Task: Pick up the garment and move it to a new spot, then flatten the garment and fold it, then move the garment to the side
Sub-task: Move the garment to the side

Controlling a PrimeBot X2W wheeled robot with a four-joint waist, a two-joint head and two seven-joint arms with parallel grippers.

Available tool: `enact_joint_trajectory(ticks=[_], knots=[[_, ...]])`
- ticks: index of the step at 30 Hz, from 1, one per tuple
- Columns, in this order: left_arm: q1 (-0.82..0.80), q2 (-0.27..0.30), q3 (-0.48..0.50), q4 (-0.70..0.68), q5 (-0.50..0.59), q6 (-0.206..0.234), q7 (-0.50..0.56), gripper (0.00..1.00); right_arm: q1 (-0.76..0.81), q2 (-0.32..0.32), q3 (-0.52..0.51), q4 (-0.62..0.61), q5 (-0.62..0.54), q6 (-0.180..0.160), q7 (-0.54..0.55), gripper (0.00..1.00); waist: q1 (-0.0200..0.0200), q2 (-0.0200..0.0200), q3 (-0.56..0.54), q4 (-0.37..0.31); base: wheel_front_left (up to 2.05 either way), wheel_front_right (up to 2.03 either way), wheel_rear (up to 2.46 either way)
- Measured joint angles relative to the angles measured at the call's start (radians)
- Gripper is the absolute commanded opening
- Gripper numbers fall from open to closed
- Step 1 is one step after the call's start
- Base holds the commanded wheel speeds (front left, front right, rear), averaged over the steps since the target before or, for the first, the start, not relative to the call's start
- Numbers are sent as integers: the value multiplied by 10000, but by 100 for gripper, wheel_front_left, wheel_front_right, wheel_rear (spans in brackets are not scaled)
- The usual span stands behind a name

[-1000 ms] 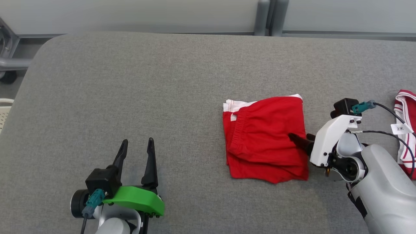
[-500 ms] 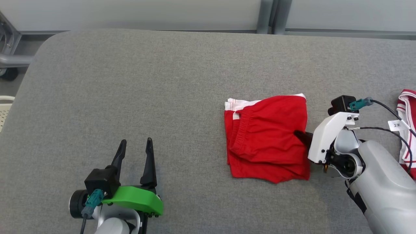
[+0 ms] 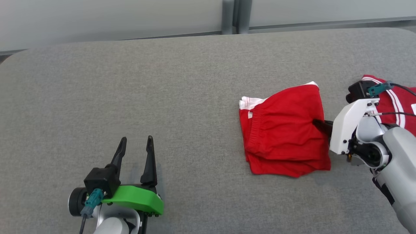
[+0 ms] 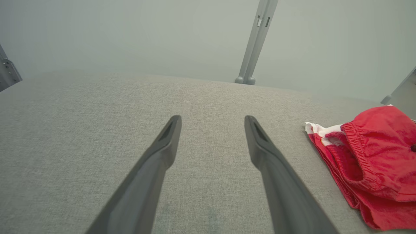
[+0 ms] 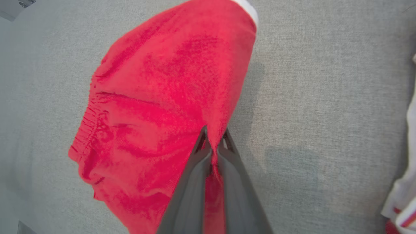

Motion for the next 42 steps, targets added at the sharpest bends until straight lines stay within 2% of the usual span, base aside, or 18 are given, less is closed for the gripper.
enact_joint_trajectory(ticks=[1,2,9,18,24,28,33,42], knots=[[-4,17,-21,-82,29,8,36,100,-14,-213,-29,-186,-2,0,144,0,0,0,1,-292,0,0,0],[-4,17,-21,-82,29,8,36,100,-14,-213,-29,-186,-2,0,144,0,0,0,1,-292,0,0,0],[-197,176,-61,-353,142,61,142,100,-211,-401,-268,-819,-61,-2,422,0,0,0,68,-1477,0,0,0],[-660,318,-236,-690,410,92,439,100,-710,276,-65,-1080,-393,0,424,0,0,0,370,-3075,0,0,0],[-816,395,-245,-713,430,96,491,100,-1062,581,29,-957,-612,-2,249,0,0,0,654,-3819,0,0,0],[-851,393,-286,-713,430,96,516,100,-1270,711,98,-846,-692,-2,104,0,0,0,853,-3982,0,0,0],[-845,399,-261,-729,426,159,477,100,-1660,656,102,-878,-698,0,109,0,0,0,851,-3792,0,0,0],[-750,431,-226,-802,357,238,391,100,-2266,-345,-96,-1266,-673,0,775,0,0,0,726,-3359,0,0,0]])
